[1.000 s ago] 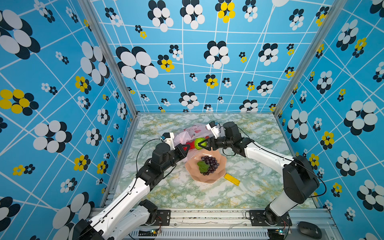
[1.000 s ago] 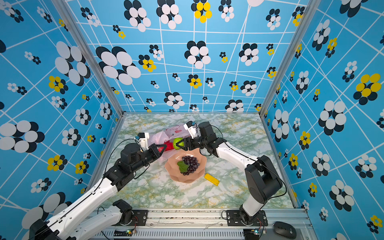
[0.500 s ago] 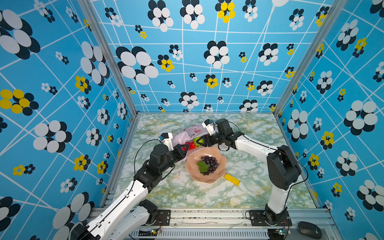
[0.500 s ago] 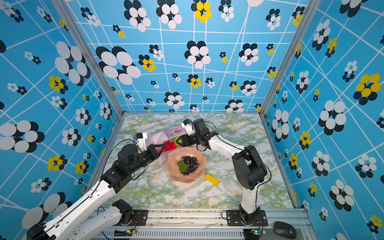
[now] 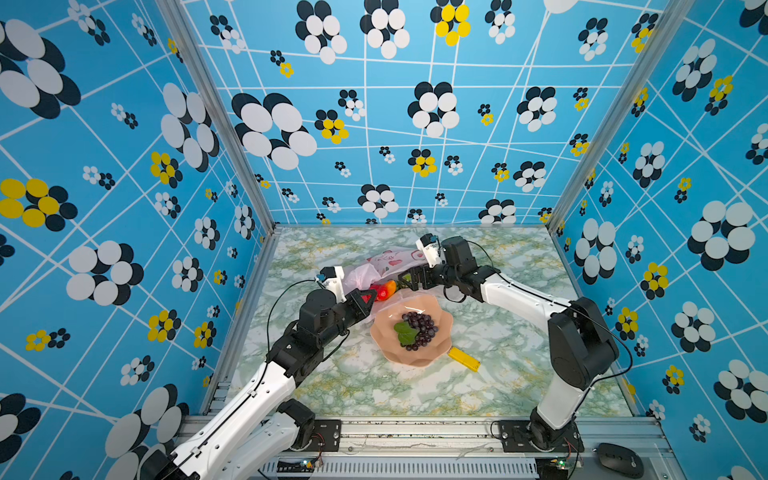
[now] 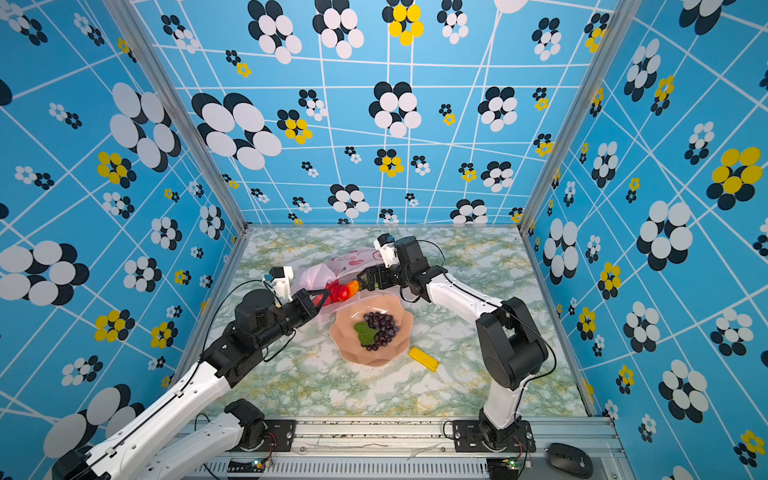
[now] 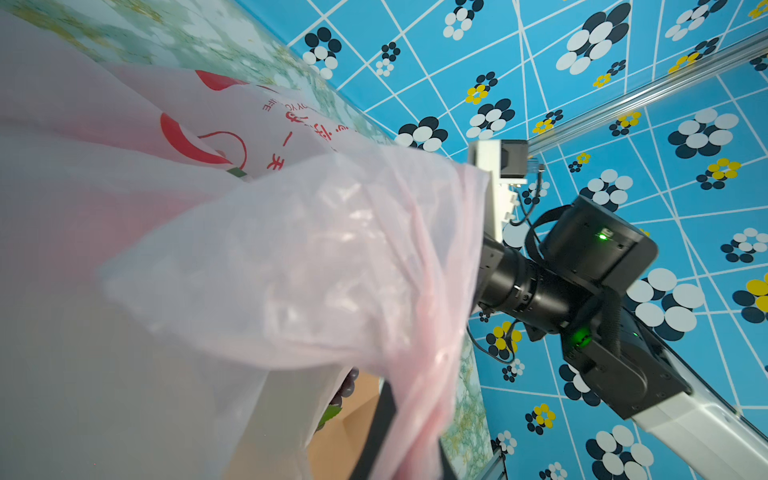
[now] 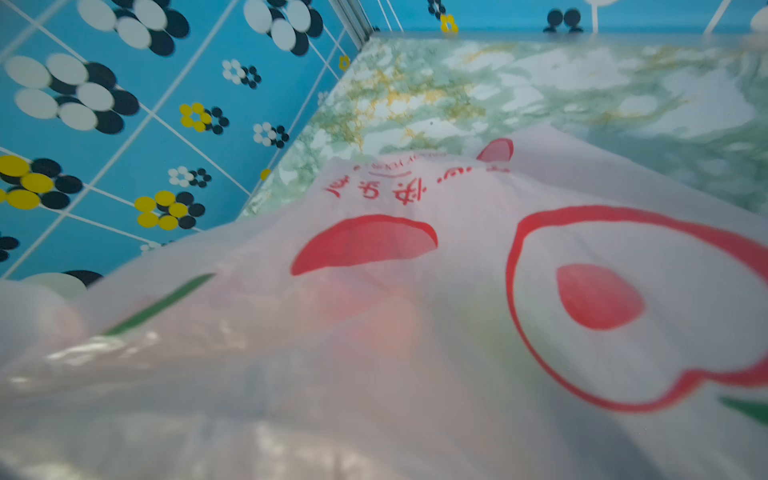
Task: Place the fruits into the plastic bag
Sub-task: 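Open the right gripper inside the bag and raise it, then move the right gripper back over the dark grapes in the bowl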
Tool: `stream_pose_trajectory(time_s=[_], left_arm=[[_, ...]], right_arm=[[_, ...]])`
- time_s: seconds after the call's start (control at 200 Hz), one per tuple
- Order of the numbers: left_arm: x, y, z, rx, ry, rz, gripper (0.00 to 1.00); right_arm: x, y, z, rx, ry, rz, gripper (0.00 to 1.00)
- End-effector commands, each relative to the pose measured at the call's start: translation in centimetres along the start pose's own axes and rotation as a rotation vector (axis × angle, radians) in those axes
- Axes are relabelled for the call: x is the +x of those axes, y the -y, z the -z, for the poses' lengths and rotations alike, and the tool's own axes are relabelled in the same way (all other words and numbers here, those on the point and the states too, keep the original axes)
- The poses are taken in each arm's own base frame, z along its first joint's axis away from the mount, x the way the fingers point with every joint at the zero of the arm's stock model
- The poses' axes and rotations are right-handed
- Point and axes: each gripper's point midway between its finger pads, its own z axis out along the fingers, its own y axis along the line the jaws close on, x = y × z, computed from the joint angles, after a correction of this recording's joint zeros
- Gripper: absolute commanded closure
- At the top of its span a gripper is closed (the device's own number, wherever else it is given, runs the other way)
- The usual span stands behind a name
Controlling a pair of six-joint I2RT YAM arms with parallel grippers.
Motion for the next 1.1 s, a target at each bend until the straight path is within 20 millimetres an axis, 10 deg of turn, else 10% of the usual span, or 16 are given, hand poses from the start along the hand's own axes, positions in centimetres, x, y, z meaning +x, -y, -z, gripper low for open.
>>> stream_pose_trajectory(time_s=[0.0,0.21,0.445,1.095], left_arm=[[0.4,-0.3,-0.3,0.000,-0.004,0.008,1.00],[0.5,-0.6,-0.2,-0.002,0.000,0.015,1.00],[0.6,-0.5,-0.4,-0.002,-0.007,0.017,1.00],[0.7,-1.5,-0.1,-0.021,0.013,0.007,1.00]], right_arm=[[-3.0,-3.3,3.6,-0.089,0.125,0.037,0.01],[-4.0,-6.9,9.0,-0.172,0.231,0.122,0.01],[-1.6,-6.5,13.3,-0.065,0.263,0.296,0.01],[13.1,-6.0,11.8,-0.076,-0.154,0.669,0.01]])
